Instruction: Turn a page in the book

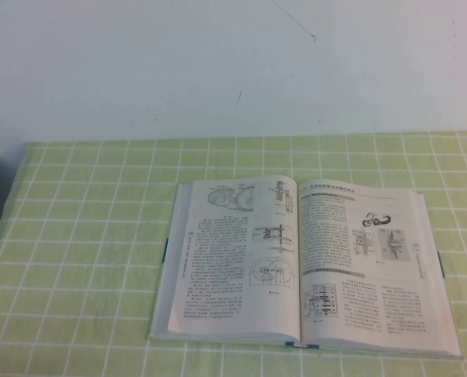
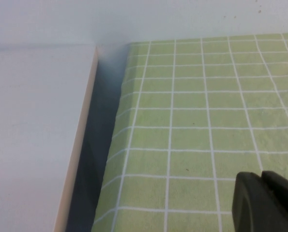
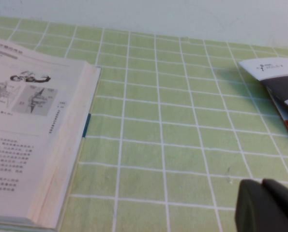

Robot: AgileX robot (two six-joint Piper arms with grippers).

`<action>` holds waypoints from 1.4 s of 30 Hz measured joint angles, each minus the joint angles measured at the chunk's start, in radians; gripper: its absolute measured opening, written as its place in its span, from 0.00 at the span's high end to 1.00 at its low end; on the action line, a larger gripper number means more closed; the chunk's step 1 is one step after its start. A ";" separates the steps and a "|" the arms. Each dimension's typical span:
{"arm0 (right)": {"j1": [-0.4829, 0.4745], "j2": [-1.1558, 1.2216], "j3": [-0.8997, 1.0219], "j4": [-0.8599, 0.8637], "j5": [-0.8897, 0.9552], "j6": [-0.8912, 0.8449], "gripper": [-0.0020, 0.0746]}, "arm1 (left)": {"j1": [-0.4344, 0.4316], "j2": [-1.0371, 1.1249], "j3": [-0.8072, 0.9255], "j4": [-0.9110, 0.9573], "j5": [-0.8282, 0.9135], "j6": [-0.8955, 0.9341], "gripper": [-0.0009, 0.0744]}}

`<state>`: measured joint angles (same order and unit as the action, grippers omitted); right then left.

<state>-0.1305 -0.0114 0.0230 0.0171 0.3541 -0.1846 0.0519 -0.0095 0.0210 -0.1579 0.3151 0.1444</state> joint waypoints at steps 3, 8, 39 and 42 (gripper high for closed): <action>0.000 0.000 0.000 0.000 0.000 0.000 0.98 | -0.021 0.000 0.000 0.000 -0.002 -0.001 0.99; 0.000 0.000 0.000 0.000 0.000 0.000 0.98 | -0.022 0.000 0.000 0.000 -0.002 -0.001 0.99; 0.000 0.000 0.000 0.000 0.000 0.000 0.98 | -0.022 0.000 0.000 -0.002 -0.002 -0.002 0.99; 0.000 0.000 0.000 0.000 0.000 0.000 0.98 | -0.022 0.000 0.000 -0.002 -0.002 -0.002 0.99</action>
<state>-0.1305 -0.0114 0.0230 0.0171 0.3541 -0.1846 0.0294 -0.0095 0.0210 -0.1596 0.3133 0.1423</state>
